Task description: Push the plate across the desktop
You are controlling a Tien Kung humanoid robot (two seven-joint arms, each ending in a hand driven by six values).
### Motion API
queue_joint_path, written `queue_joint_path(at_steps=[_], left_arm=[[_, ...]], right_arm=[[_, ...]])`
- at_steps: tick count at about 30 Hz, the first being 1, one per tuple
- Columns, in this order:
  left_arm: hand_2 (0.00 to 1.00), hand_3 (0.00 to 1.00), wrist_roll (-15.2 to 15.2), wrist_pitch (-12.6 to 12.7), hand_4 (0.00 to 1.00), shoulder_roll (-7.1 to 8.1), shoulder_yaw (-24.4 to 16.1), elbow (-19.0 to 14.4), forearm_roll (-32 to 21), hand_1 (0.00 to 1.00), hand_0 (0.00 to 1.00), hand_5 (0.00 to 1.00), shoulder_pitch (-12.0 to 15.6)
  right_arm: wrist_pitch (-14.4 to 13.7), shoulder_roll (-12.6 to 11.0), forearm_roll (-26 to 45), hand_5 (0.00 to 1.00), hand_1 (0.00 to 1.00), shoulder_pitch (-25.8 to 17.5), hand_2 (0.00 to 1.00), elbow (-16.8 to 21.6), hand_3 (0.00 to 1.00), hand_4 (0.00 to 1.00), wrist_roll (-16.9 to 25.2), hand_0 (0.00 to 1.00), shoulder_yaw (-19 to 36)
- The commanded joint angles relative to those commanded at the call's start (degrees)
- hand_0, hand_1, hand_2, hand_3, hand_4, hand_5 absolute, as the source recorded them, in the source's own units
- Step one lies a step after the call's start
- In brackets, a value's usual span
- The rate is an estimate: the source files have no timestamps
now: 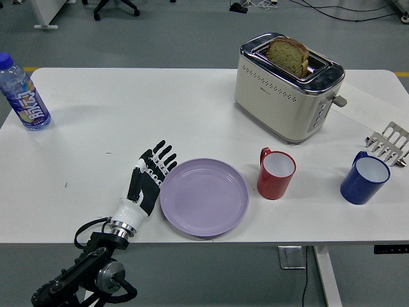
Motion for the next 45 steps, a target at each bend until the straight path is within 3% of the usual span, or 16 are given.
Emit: queue_joint_path(at_steps=[7, 14, 26, 28, 35, 37, 38, 45], left_arm=[[0.944, 0.934, -0.1, 0.1, 0.478, 0.00, 0.4, 0.0, 0.0, 0.890, 0.872, 0.998, -0.4], [0.944, 0.932, -0.1, 0.8, 0.477, 0.00, -3.2, 0.0, 1.1, 0.888, 0.871, 0.998, -0.4], [0.938, 0.921, 2.0, 1.9, 0.478, 0.00, -16.2, -1.5, 6.2, 0.885, 0.866, 0.998, 1.6], [0.902, 0.885, 2.3, 2.0, 0.477, 0.11, -18.0, -1.8, 6.8, 0.855, 0.830, 0.998, 2.0], [0.881, 0.851, 4.7, 1.2, 0.478, 2.98, -25.5, -3.2, 8.9, 0.833, 0.805, 0.998, 3.5], [0.881, 0.851, 6.7, 0.3, 0.478, 4.10, -28.0, -3.7, 9.8, 0.833, 0.805, 0.998, 4.0], [0.827, 0.805, 7.3, -0.1, 0.481, 4.36, -29.0, -3.8, 10.1, 0.800, 0.764, 0.998, 4.1], [0.818, 0.796, 14.7, -4.4, 0.484, 7.07, -37.7, -5.1, 12.7, 0.798, 0.758, 0.998, 5.1]], right_arm=[[0.0, 0.0, -0.1, 0.317, 0.560, 0.0, 0.657, 0.0, 0.613, 0.167, 0.0, 0.625, 0.1], [0.0, 0.1, 0.0, 0.315, 0.560, -0.1, 0.657, 0.0, 0.613, 0.167, -0.1, 0.625, 0.1], [-0.1, 0.1, 0.1, 0.317, 0.559, -0.6, 0.656, 0.0, 0.612, 0.167, -0.2, 0.626, 0.3], [-0.1, 0.1, 0.1, 0.315, 0.559, -0.7, 0.656, 0.0, 0.613, 0.167, -0.3, 0.626, 0.4], [-0.1, 0.1, -0.1, 0.316, 0.560, -1.0, 0.656, 0.0, 0.613, 0.167, -0.3, 0.627, 0.6], [-0.2, 0.1, 0.1, 0.316, 0.560, -1.1, 0.656, 0.0, 0.613, 0.167, -0.3, 0.627, 0.5], [-0.2, 0.1, 0.2, 0.317, 0.560, -1.2, 0.657, 0.0, 0.613, 0.167, -0.3, 0.627, 0.5], [-0.3, 0.2, 0.6, 0.317, 0.560, -1.3, 0.657, 0.0, 0.613, 0.167, -0.2, 0.628, 0.4]])
